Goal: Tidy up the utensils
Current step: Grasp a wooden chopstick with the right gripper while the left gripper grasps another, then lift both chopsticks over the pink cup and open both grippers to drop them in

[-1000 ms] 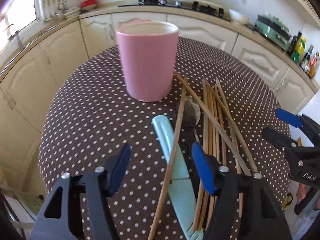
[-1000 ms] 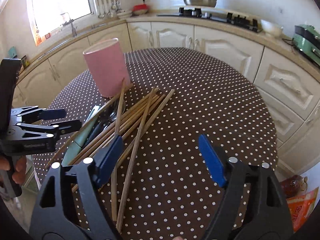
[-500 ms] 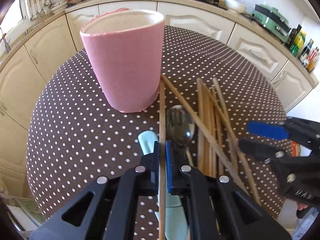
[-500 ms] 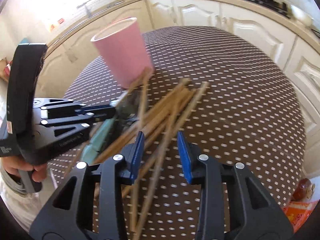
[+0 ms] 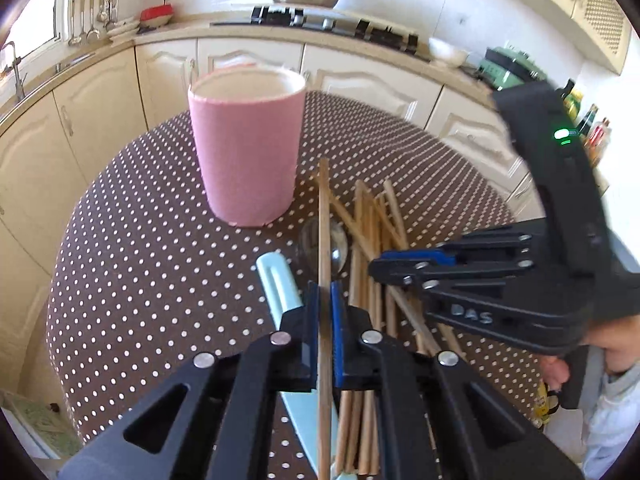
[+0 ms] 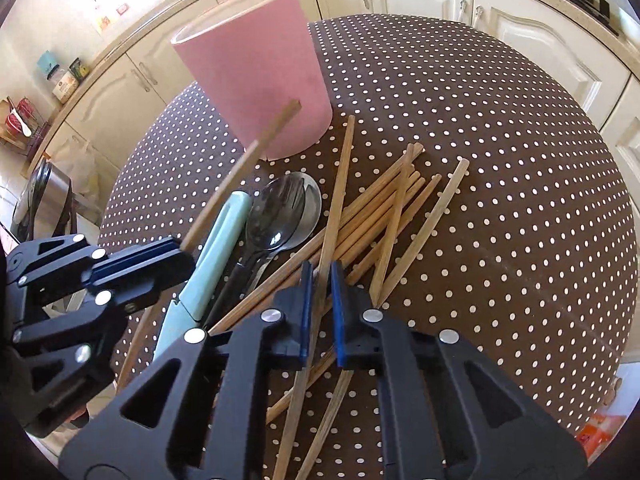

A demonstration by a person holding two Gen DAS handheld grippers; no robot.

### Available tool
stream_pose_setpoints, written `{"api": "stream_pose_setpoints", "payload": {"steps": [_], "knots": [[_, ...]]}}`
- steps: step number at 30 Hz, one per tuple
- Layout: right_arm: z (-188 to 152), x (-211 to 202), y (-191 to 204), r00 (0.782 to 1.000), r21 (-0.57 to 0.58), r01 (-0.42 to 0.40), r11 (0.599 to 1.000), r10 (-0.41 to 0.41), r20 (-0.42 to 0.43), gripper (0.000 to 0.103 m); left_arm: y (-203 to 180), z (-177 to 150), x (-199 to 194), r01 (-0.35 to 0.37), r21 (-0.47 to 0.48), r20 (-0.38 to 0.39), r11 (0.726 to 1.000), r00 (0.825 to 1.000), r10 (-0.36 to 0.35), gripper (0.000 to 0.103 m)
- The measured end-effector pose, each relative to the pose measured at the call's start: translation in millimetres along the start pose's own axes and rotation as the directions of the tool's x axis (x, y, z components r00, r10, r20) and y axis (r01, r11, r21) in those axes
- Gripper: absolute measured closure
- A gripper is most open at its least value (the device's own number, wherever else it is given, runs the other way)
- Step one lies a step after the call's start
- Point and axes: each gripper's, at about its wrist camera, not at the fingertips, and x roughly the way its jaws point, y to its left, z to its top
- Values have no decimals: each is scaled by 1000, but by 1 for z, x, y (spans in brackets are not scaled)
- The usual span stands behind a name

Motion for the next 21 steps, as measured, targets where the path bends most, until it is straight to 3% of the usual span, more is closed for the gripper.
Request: {"api": "stream_pose_setpoints", "payload": {"steps": [5,10,12,15,21], "knots": [[9,-4,-4,999,11,-18,1000,17,50,96,-4,4,-24,38,-9,136,999,990,-36,97],[8,-29,-8,981,37,-98,994,90,173,96,-3,11,-51,78,-12,296,997,952,-71,97],[10,-41,-11,963,42,-149,988,135,234,96,0,16,-62,94,-21,352,995,932,-81,97],[20,-66,-11,928,27,-182,983,162,336,96,6,30,-76,87,-46,449,995,892,-57,97],[61,-106,0,808,-24,-187,982,168,565,96,23,76,-93,97,-102,647,990,762,-8,97]]}}
